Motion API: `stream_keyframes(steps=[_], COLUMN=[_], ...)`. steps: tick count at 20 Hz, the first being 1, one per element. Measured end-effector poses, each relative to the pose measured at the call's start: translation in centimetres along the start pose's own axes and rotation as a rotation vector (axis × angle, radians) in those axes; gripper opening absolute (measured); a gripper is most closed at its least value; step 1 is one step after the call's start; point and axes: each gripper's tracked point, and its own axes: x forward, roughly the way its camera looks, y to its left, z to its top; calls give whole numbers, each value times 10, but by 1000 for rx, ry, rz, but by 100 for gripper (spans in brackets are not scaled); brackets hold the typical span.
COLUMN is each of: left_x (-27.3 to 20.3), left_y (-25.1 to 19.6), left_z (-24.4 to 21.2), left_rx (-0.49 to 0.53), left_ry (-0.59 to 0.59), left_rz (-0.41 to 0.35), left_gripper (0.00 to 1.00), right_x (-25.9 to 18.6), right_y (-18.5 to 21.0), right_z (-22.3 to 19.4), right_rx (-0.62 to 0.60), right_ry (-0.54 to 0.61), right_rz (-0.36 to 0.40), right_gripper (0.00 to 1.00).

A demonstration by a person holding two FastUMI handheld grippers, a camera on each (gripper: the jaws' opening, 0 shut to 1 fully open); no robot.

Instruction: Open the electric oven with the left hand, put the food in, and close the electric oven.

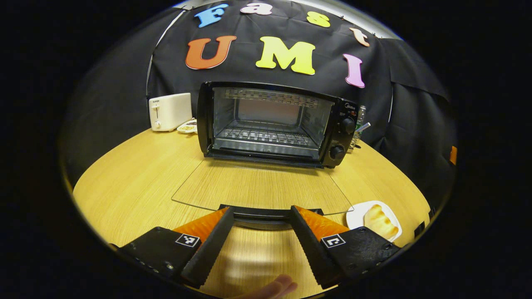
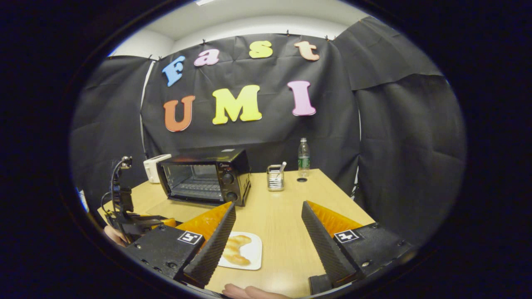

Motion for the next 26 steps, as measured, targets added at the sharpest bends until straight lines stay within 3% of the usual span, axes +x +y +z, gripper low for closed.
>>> stream_keyframes(steps=[5, 12, 16, 21, 26], left_x=[-14, -89, -139, -181, -202], left_y=[7, 19, 13, 21, 21], left_z=[11, 62, 87, 107, 118], left_rx=[-37, -18, -41, -10, -4], left_ry=[-36, -184, -254, -317, -362], left_rz=[10, 19, -28, -19, -1], left_gripper=[91, 93, 92, 92, 92], right_x=[20, 42, 50, 50, 67], right_y=[13, 50, 71, 87, 85], right_z=[-38, -102, -123, -146, -162], right_rx=[-3, 43, 52, -27, -96], right_ry=[102, 265, 335, 384, 466], right_rz=[36, 153, 204, 215, 154], right_gripper=[97, 97, 87, 80, 79])
